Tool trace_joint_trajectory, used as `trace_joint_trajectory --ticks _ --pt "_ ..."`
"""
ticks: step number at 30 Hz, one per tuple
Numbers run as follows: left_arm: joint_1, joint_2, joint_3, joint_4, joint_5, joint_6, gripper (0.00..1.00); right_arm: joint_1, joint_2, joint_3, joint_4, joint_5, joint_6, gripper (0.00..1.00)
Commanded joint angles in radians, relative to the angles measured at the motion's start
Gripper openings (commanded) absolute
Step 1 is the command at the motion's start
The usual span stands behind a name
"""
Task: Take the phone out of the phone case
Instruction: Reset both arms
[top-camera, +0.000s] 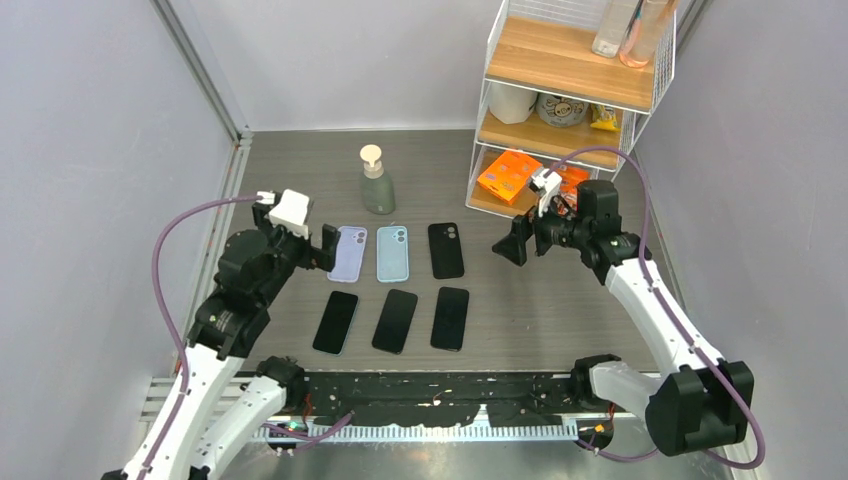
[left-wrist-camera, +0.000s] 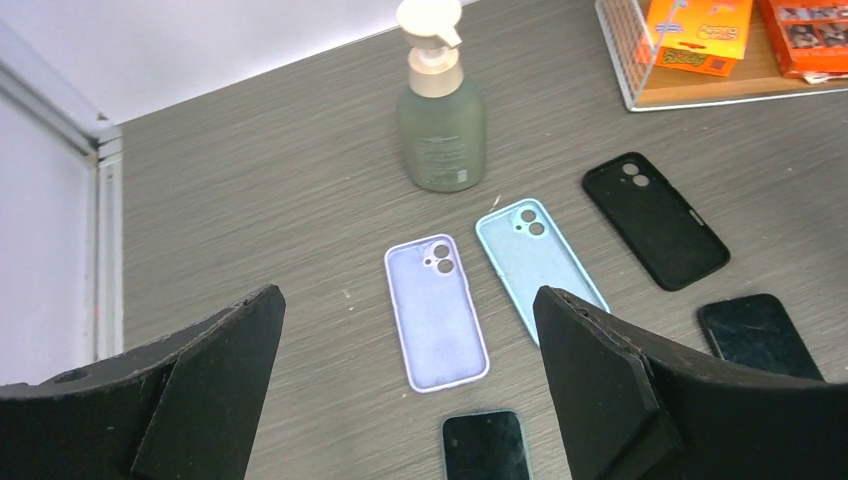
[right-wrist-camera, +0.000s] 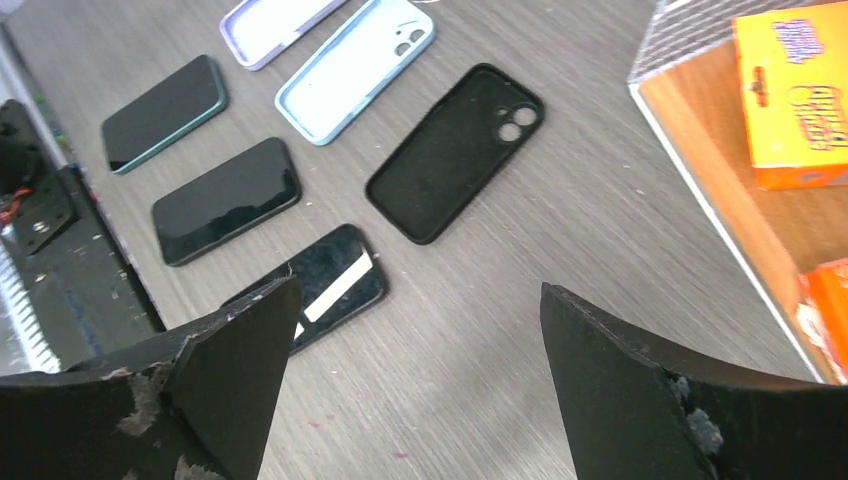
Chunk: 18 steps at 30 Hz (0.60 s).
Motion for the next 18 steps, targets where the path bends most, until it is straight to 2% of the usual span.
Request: trace_joint_trajectory --ticks 1,11,18 --pt "0.036 -0.053 -0.004 -0.052 -0.044 0.0 1.0 -0.006 -0.119 0.037 0.005 0.155 0.004 0.95" --pt "0.066 -0.15 -0.011 -0.119 -0.09 0.024 0.99 -0.009 -0.384 -0.052 0.076 0.501 0.06 0.95" --pt "0.074 -0.173 -0.063 -0.074 -0.136 0.018 0.99 -0.009 -0.39 -0.029 -0.023 0.546 0.037 0.95"
